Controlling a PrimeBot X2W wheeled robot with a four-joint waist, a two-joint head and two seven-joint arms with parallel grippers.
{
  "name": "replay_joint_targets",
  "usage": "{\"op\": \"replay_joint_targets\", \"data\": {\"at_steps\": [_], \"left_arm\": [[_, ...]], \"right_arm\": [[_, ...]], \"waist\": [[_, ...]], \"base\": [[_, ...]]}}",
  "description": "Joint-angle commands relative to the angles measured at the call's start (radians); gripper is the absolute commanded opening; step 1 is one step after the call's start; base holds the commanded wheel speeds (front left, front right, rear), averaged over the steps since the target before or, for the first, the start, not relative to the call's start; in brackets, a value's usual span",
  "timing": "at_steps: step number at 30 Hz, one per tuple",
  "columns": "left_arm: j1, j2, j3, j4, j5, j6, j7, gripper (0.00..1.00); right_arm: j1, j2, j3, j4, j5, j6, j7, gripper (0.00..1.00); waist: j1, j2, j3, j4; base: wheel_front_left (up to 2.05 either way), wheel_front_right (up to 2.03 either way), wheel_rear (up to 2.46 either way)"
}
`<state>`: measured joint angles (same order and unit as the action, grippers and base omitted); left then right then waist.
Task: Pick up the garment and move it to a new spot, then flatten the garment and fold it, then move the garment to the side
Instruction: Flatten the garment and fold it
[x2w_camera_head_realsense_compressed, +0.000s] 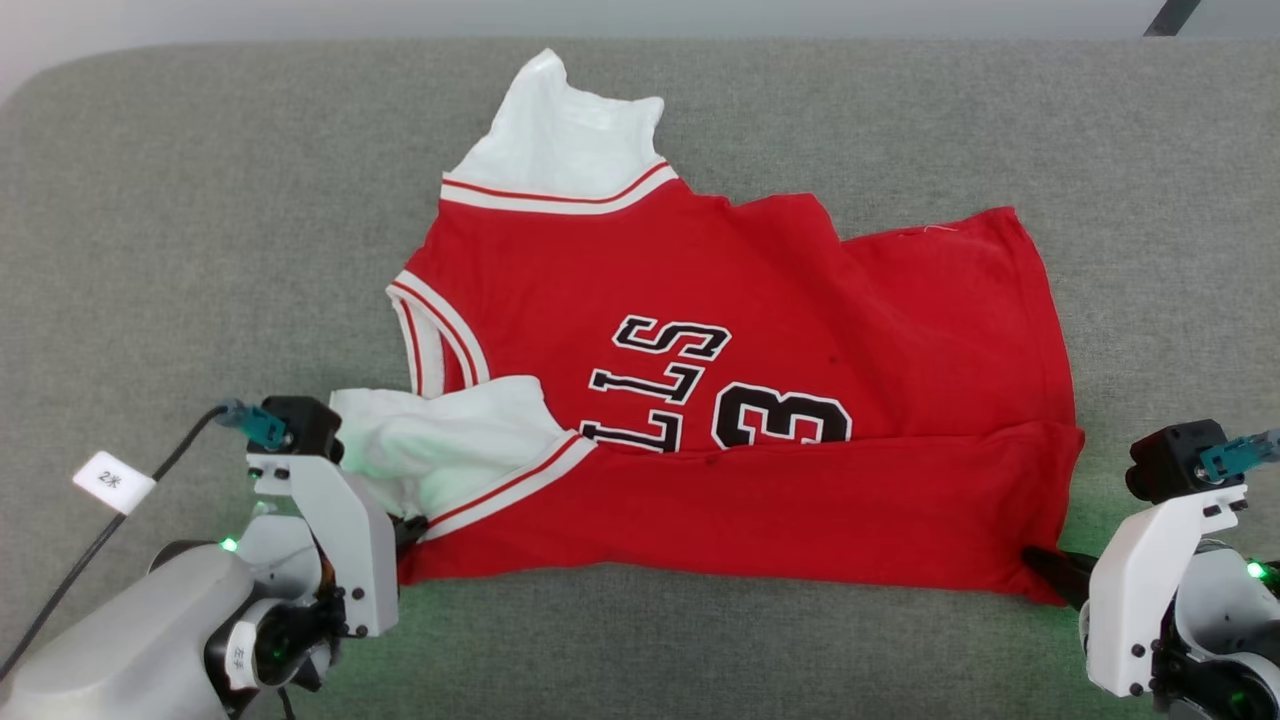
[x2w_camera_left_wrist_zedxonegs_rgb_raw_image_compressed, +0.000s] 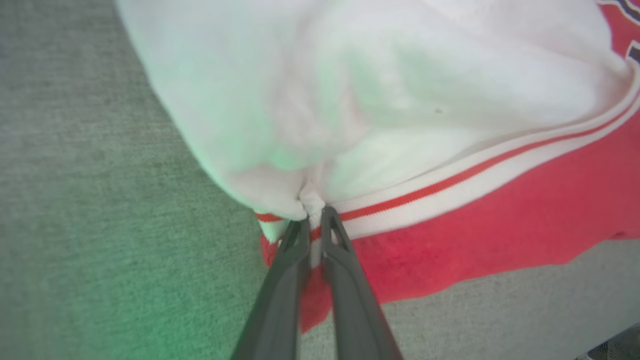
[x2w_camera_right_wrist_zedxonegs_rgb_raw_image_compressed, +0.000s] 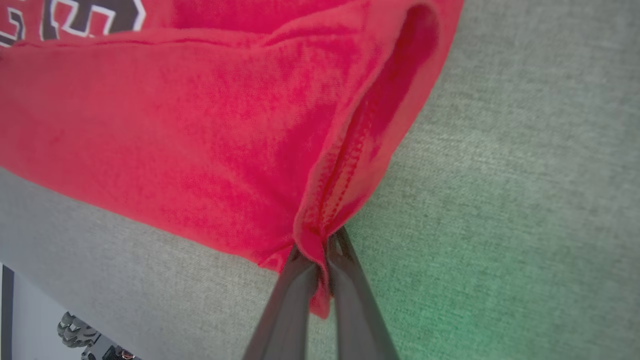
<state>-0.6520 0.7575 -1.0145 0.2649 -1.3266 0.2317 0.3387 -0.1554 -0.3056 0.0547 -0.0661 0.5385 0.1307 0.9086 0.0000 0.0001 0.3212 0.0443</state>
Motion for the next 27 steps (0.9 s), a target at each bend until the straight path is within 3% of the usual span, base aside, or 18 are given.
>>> {"op": "replay_joint_targets", "data": {"at_steps": [1,15,27], "left_arm": [[0.016,-0.021,-0.017,0.035,0.005,0.019,0.0,0.0],[0.059,0.088,-0.012,-0.133,-0.006,0.094,0.036,0.0],[0.119,0.133,-0.014,-0.255,-0.014,0.167,0.025,0.0]], "right_arm": [[0.013,-0.008,-0.003,0.003,0.007,0.0,0.011,0.0],[0.103,-0.035,-0.066,-0.121,0.026,0.0,0.079,0.0],[0.189,-0.013,-0.11,-0.201,0.015,0.0,0.128,0.0]], "waist": [[0.0,-0.0001,-0.011,0.0],[0.0,-0.0001,-0.085,0.011],[0.0,-0.0001,-0.104,0.013]], "base": [[0.0,0.0,0.0],[0.0,0.0,0.0],[0.0,0.0,0.0]]}}
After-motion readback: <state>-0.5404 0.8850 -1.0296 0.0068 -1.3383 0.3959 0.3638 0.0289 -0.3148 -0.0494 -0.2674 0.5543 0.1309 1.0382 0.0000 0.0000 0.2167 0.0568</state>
